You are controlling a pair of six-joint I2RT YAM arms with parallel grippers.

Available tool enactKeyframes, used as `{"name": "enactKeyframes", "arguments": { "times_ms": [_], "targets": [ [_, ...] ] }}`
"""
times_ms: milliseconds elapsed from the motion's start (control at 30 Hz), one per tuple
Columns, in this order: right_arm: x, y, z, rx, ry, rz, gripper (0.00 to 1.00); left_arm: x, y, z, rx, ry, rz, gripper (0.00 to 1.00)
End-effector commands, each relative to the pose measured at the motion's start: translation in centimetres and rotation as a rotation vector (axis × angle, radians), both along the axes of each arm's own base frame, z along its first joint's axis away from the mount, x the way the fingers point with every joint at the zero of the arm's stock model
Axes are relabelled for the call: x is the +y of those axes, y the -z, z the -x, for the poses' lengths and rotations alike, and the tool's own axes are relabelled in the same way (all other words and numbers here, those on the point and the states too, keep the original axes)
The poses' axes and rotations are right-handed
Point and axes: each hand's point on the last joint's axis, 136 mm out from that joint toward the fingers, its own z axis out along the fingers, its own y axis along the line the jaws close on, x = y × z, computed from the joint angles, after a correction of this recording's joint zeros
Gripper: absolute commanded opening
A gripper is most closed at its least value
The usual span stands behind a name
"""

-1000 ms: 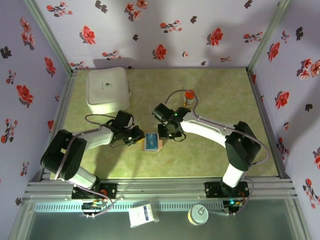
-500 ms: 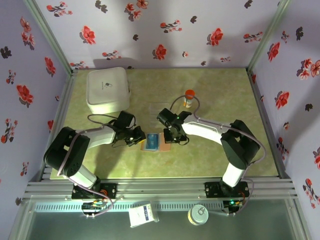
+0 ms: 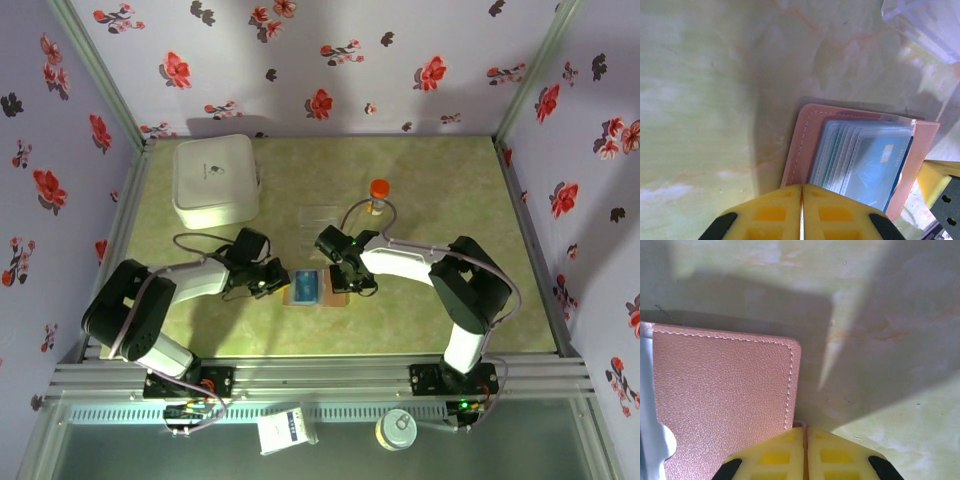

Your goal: Take the credit cards out of the card holder

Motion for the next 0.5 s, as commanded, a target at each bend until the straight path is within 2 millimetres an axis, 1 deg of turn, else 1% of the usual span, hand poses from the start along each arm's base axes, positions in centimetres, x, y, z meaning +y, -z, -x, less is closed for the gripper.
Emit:
{"name": "enactKeyframes", "arguments": {
  "times_ms": [0,167,300,467],
  "targets": [
    [-1.2,1.1,0.2,0.004,-0.008,0.057,0.07,0.2,0.1,0.8,0.014,-0.013,-0.008,0.08],
    [-1.4,1.4,0.4,0.013,-0.008,0.065,0.07,0.5,0.8,1.1,0.019,-0.02,-0.025,0.08],
    [-2.1,1.5,0.4,0.011,0.003,0.097,0.11,0.8,1.3,1.3,0.034,-0.033,-0.037,0.08],
    [-2.9,0.9,0.4,-0.008,0.026,0.115,0.18,1.3,1.7,1.5,0.043,-0.039,-0.063,0.08]
  ]
}}
